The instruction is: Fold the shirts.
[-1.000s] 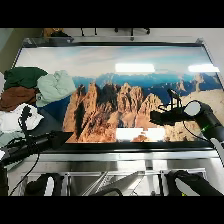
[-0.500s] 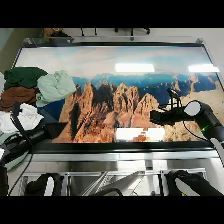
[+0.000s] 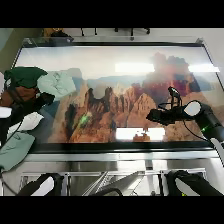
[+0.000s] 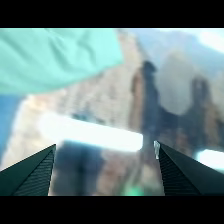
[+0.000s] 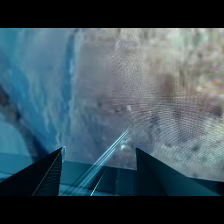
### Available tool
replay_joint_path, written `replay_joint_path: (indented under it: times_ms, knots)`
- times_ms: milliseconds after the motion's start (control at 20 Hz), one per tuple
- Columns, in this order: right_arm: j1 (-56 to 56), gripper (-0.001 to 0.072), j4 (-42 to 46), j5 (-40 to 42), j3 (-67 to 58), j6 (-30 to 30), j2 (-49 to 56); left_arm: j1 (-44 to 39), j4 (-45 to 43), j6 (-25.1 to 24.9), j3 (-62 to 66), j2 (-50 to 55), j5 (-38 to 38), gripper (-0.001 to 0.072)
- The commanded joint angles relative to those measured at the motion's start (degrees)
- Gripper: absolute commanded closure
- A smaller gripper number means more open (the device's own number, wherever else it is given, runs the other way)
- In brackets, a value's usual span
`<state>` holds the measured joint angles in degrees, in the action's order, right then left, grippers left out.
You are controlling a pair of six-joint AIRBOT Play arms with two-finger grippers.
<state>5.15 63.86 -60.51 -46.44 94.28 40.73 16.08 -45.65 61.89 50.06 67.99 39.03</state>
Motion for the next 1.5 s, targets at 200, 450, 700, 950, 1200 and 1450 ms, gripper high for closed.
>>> replay_joint_path:
  times_ms: [200, 450, 700, 950, 1200, 1450]
  knots:
    - [0.04, 0.021, 0.0, 0.09, 0.02, 0.02, 0.0, 2.29, -20.92, 8.85, 25.73, 26.67, 6.88, 0.0005]
    - [0.04, 0.0211, 0.0, 0.11, 0.02, 0.04, 0.0, 7.15, -23.67, 10.78, 32.52, 26.71, 9.68, 0.0005]
    - [0.04, 0.0212, 0.02, 0.15, 0.02, 0.04, 0.59, 3.91, -21.84, 10.6, 32.15, 33.2, 7.78, 0.0005]
    - [0.04, 0.0222, 0.0, 0.11, 0.02, 0.04, 1.42, -0.46, -16.17, 9.14, 35.1, 38.49, 4.76, 0.0545]
    - [0.02, 0.0605, 0.0, 0.33, 0.0, 0.0, 1.44, -4.52, -15.63, 9.75, 47.6, 35.58, 18.32, 0.0696]
    - [-0.09, 0.0607, 0.07, 1.73, -3.26, -4.92, 1.44, -14.56, -8.5, 11.3, 59.12, 23.37, 29.33, 0.0695]
